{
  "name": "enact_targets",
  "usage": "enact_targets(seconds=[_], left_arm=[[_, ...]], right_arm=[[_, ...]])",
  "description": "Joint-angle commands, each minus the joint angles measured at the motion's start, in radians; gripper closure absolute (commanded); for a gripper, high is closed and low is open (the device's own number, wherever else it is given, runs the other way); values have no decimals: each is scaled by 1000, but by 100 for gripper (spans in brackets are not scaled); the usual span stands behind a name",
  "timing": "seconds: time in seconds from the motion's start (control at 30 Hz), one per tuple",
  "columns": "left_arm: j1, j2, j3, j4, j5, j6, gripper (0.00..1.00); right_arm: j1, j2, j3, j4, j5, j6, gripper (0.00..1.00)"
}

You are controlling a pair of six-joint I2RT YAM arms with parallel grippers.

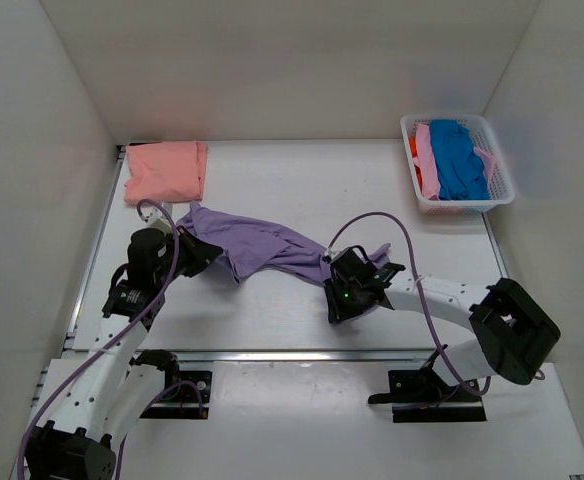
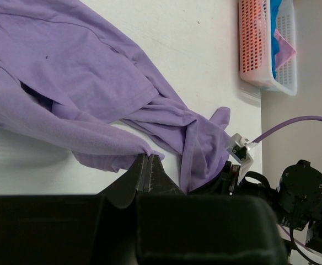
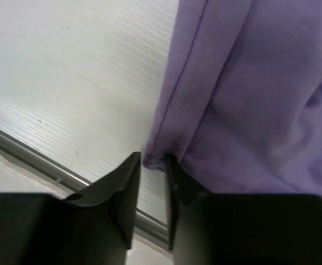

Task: Fold and stack the t-shirts
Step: Flatten out the tshirt

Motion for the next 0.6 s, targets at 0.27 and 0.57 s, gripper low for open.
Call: enact_targets(seconds=[0.27, 0.57], left_arm=[[18, 8, 32, -2, 18, 20, 100], [124, 159, 441, -84, -21, 105, 100]], right_arm=[[29, -27, 90, -137, 93, -32, 99], [-256, -354, 384, -284, 130, -174, 100]])
